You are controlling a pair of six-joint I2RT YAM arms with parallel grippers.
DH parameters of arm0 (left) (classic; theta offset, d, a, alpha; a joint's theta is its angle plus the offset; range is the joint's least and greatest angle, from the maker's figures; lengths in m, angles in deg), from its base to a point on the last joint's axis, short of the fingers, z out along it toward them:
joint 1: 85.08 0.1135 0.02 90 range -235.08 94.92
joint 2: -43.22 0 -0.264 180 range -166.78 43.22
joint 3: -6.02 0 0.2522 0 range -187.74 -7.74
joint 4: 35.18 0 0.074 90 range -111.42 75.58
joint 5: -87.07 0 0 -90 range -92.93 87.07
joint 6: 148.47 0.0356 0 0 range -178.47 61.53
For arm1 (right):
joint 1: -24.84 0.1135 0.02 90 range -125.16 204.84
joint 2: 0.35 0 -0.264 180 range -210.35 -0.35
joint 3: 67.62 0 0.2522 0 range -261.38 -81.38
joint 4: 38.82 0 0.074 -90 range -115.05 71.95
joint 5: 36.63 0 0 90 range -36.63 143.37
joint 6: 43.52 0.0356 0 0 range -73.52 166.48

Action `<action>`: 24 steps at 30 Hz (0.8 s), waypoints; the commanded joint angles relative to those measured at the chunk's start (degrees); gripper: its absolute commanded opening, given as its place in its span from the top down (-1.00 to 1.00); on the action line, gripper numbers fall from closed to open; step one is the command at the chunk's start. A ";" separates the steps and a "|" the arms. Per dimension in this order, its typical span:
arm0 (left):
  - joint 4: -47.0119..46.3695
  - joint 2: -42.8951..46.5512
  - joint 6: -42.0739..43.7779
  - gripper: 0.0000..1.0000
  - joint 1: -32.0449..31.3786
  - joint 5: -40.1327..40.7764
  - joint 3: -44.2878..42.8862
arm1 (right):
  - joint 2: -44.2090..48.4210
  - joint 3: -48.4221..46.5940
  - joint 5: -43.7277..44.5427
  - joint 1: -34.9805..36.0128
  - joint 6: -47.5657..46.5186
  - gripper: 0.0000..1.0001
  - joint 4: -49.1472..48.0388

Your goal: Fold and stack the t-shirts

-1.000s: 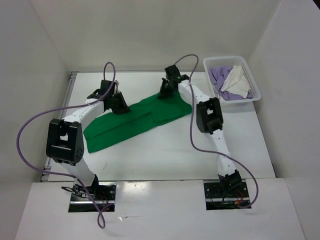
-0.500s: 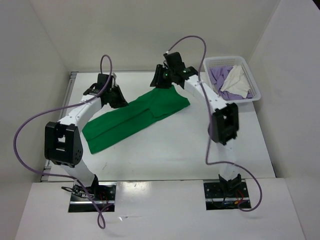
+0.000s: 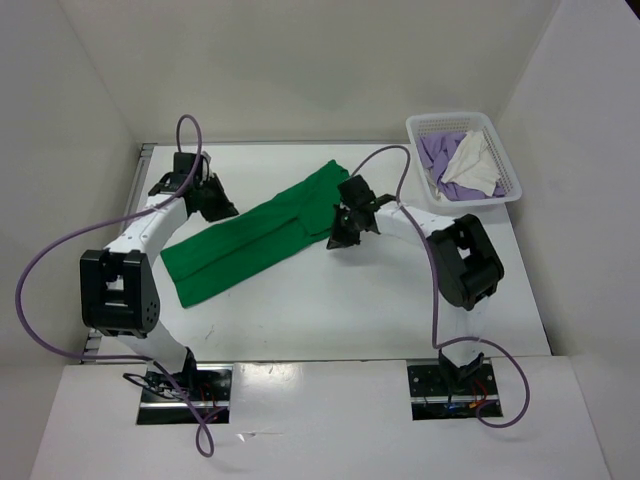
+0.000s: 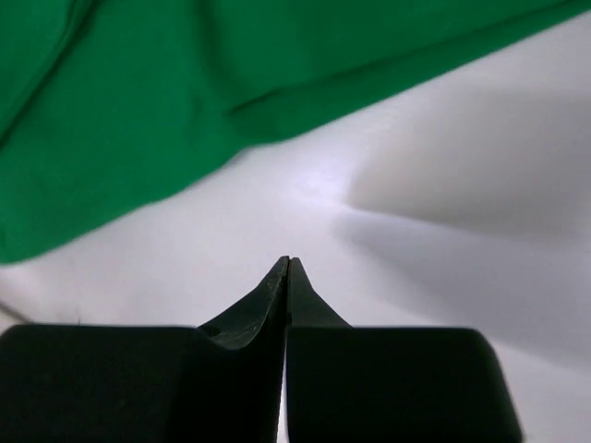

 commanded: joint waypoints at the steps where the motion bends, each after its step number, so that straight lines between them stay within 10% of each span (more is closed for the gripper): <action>1: -1.05 3.79 1.25 0.81 -0.17 -2.55 1.24 | -0.35 -3.37 6.31 -3.88 -1.72 1.00 -2.76; 17: -1.66 7.23 1.43 0.73 -1.23 -7.39 5.45 | -12.83 -12.34 16.34 -11.62 -5.69 1.00 1.65; 24: -0.87 5.65 1.59 0.62 -4.65 -8.44 2.56 | -26.55 -37.11 12.21 -11.62 -4.64 0.97 6.30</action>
